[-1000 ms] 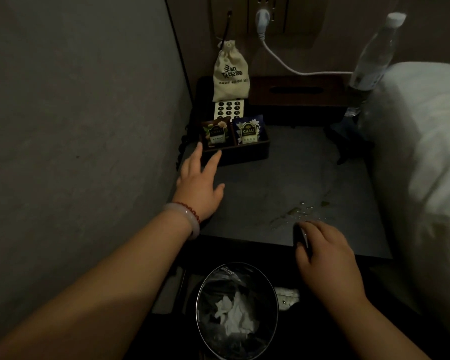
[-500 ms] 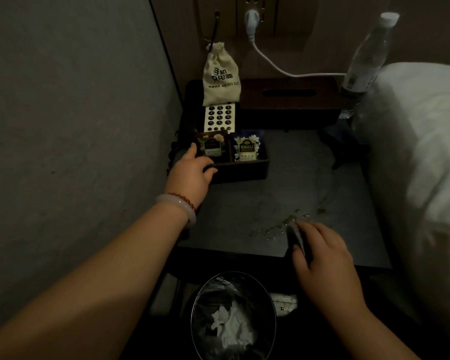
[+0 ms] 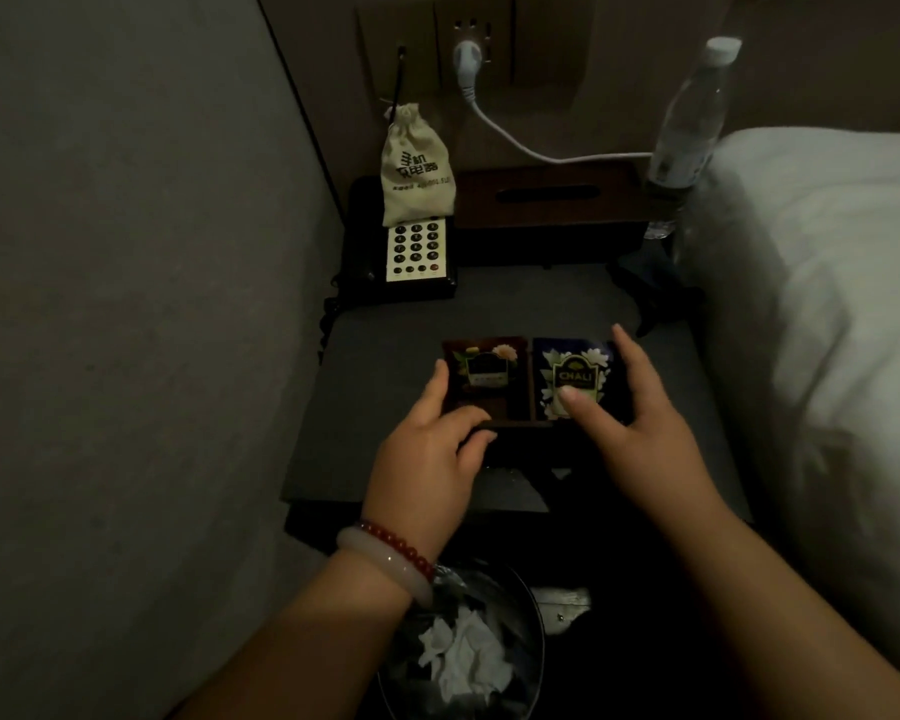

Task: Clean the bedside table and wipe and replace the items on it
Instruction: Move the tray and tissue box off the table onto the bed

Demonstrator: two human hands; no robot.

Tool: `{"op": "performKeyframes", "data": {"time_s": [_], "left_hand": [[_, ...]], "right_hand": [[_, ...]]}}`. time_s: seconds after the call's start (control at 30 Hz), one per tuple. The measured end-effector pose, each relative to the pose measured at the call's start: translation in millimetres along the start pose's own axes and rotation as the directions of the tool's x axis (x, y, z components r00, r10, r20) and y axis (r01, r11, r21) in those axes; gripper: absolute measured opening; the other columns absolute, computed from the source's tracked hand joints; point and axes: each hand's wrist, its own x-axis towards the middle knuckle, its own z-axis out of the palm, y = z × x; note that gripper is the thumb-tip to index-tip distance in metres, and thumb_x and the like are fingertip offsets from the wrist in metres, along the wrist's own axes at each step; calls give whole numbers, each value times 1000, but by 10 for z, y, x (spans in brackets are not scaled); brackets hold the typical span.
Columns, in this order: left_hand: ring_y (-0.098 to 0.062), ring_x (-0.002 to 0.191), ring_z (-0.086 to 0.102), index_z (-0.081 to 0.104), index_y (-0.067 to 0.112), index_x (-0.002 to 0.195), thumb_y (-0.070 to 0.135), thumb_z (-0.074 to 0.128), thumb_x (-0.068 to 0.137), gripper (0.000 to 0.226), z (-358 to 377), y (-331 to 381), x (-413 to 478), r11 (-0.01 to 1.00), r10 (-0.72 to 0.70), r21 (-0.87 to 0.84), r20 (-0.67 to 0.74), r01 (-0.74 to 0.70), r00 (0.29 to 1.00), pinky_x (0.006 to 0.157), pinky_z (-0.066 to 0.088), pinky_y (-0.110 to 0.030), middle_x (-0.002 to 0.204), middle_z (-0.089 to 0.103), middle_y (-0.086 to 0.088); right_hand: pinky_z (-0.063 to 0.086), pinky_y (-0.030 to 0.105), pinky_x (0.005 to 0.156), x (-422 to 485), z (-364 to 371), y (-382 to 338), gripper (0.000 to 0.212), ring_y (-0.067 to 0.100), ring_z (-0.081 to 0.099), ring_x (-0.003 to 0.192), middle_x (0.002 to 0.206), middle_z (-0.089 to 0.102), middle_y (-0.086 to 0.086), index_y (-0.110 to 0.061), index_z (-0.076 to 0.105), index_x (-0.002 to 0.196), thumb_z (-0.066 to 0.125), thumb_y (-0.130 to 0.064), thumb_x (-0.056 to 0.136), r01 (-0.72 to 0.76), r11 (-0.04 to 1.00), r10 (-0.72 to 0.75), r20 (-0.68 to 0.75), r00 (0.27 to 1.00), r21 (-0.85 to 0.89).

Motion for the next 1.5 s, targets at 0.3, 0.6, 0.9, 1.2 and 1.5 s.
{"op": "performKeyframes", "data": {"time_s": [0.3,0.6,0.9,1.2,1.5], "left_hand": [[6,130,27,45,49,121,39,57,86,39,73,357,334,947,147,-283,-49,-155,988,90,24,6,149,7,25],[-19,146,-7,6,39,149,48,27,99,55,478,212,1001,943,-60,321,411,-83,910,117,-1,-41,159,-8,5],[-25,145,-16,-8,38,149,57,19,97,61,842,106,1388,866,-271,500,514,-27,814,116,-3,-51,158,-20,2],[-26,142,-25,-18,37,146,57,13,97,61,881,69,1423,844,-305,534,552,-48,776,114,-8,-54,154,-30,1],[-27,141,-26,-19,37,146,57,14,97,62,890,73,1434,845,-307,532,564,-53,766,114,-8,-54,153,-32,1]], "right_hand": [[52,28,86,272,-546,21,45,-3,61,98,114,64,-17,-49,54,116,53,-12,91,-7,977,68,-279,958,215],[56,49,82,770,-1272,-292,26,16,68,92,100,69,-7,-40,59,104,59,-31,80,95,896,148,-493,857,433],[57,39,81,1097,-1695,-332,47,15,66,97,111,63,-5,-33,49,119,73,-39,79,107,873,185,-526,830,476],[52,27,86,1582,-2014,-277,73,13,57,107,123,55,-3,-26,40,134,77,-41,73,55,960,148,-664,733,274],[48,31,97,2024,-2257,-13,62,16,57,112,128,58,0,-23,48,134,69,-44,80,-28,994,94,-713,695,105]]}}
